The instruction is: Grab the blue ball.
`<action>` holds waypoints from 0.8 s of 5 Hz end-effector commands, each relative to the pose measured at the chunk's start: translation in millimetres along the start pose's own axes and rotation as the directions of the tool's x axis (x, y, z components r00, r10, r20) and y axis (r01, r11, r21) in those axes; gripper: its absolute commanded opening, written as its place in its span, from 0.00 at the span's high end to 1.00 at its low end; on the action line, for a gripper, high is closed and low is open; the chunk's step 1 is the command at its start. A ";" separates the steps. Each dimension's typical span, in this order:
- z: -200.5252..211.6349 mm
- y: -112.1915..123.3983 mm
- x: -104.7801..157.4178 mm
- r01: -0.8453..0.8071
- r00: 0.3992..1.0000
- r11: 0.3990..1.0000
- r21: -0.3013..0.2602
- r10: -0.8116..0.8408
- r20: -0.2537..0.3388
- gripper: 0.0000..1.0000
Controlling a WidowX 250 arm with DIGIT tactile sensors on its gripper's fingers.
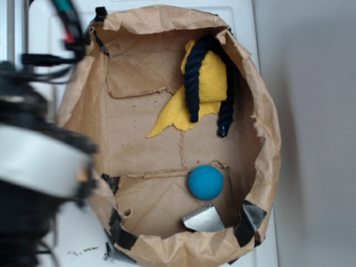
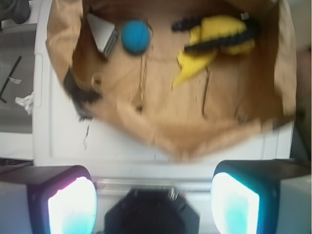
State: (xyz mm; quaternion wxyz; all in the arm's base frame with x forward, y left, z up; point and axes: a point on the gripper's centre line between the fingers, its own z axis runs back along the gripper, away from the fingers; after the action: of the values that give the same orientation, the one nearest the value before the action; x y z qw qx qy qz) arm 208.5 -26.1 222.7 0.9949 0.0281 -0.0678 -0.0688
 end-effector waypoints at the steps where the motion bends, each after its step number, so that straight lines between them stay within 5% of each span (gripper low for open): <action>1: -11.5 -3.1 51.8 0.414 0.900 0.910 -0.014 -0.407 0.156 0.00; 2: -24.1 -14.9 68.6 0.579 0.776 0.815 0.035 -0.563 0.284 0.00; 3: -47.7 -12.6 91.8 0.694 0.685 0.719 -0.030 -0.648 0.333 0.00; 4: -62.6 3.3 101.8 0.714 0.676 0.696 -0.077 -0.655 0.338 0.00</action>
State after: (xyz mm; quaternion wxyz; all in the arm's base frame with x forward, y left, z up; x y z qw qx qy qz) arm 320.3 -25.9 153.9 0.8750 -0.0778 -0.1630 -0.4492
